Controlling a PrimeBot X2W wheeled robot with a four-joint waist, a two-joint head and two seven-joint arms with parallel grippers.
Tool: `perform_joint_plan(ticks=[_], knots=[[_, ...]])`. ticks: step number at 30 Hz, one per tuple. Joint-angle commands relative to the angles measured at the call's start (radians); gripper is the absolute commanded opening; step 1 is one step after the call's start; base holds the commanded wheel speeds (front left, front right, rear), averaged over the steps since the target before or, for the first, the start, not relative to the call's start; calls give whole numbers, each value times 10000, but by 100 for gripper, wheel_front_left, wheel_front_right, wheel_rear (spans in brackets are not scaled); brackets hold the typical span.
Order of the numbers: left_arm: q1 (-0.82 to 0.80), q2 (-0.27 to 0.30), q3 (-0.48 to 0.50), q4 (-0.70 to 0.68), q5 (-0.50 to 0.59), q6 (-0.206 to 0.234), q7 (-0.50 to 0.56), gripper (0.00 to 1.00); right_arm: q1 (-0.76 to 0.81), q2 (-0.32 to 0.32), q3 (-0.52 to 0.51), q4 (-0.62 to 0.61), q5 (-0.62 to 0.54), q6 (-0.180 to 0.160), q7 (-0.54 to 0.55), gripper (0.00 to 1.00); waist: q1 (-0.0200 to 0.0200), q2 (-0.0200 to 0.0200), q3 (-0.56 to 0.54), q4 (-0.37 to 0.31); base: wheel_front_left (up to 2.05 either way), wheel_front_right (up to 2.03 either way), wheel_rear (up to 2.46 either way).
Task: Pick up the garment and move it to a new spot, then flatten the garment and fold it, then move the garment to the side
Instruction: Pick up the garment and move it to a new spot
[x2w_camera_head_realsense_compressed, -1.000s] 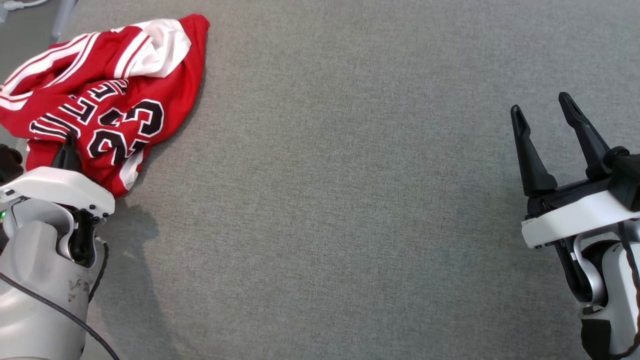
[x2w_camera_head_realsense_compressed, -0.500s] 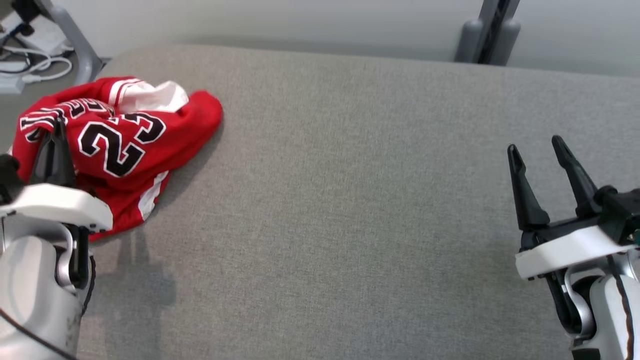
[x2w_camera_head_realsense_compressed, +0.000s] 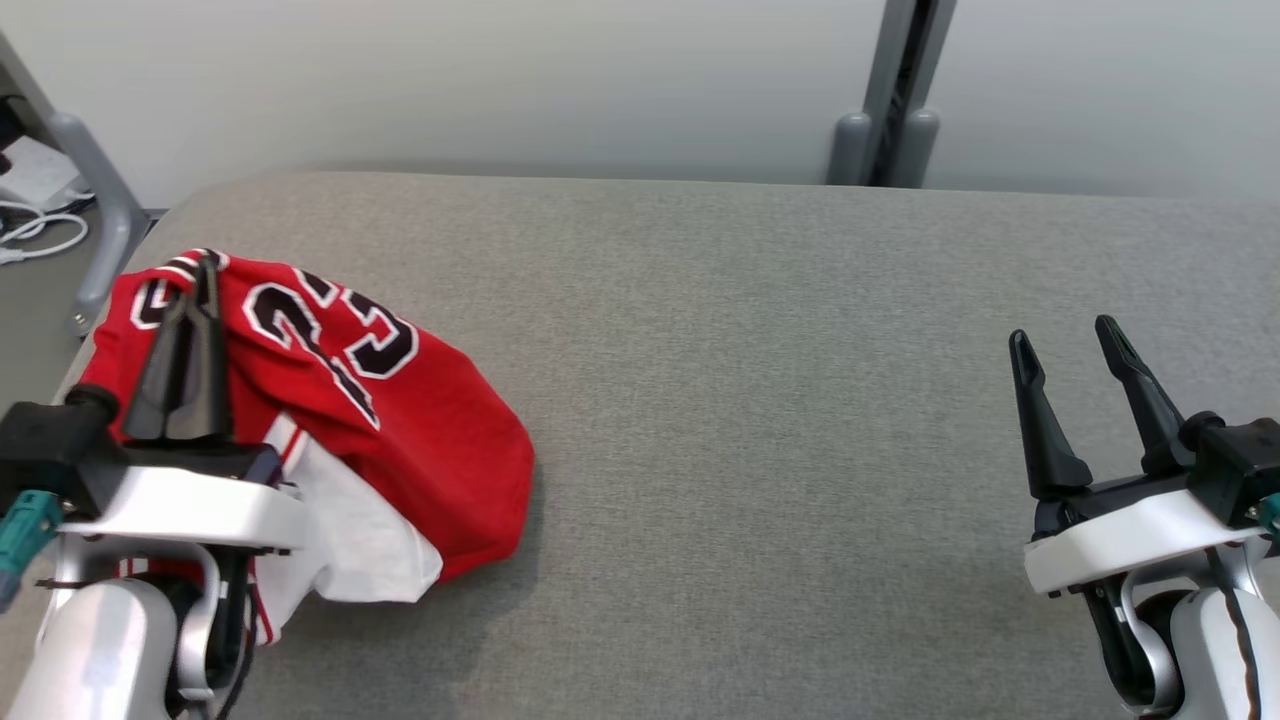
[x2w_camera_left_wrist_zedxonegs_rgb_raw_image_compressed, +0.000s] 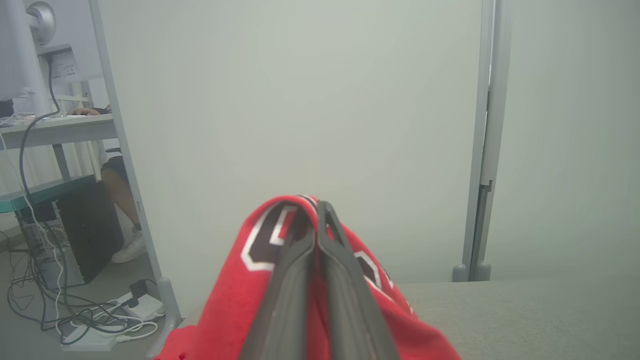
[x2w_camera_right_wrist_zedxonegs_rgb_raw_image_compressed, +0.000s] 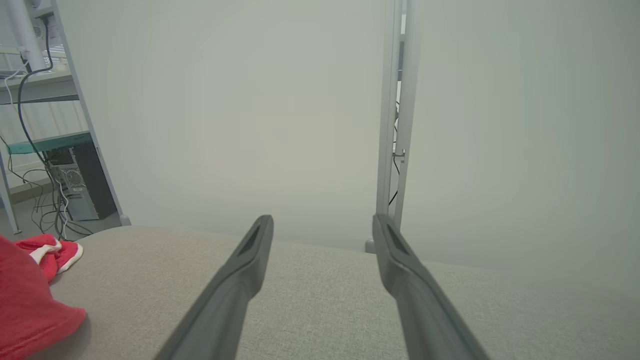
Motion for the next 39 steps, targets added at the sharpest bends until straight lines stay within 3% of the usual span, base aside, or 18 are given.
perform_joint_plan(ticks=[1,7,13,21,30,32,33,39], knots=[[48,2,-77,-234,72,16,40,0,82,-15,-12,-32,60,-3,-9,100,0,0,-20,-164,0,0,0],[-304,-336,-1030,-891,243,-232,445,0,1,68,51,-106,53,-3,-19,100,0,0,34,-941,0,0,0],[-886,-883,-2153,-525,286,-762,686,0,-144,203,164,-147,114,-3,-90,100,0,0,322,-2027,0,0,0],[-1488,-1638,-3792,772,562,-1449,998,0,-353,379,57,-22,199,-3,-308,100,0,0,1217,-3269,0,0,0],[-1734,-1959,-4509,2574,425,-2018,1105,0,-620,525,72,347,283,-3,-670,100,0,0,1754,-3854,0,0,0],[-1801,-2009,-4537,2826,384,-2036,1016,49,-677,548,89,435,300,-3,-727,100,0,0,1799,-3887,0,0,0],[-1821,-2032,-4536,2914,340,-2063,956,99,-701,556,80,469,300,-3,-750,100,0,0,1806,-3884,0,0,0],[-1683,-2137,-4337,2753,165,-1842,549,100,-729,582,-56,619,142,-3,-791,100,0,0,1628,-3585,0,0,0]])
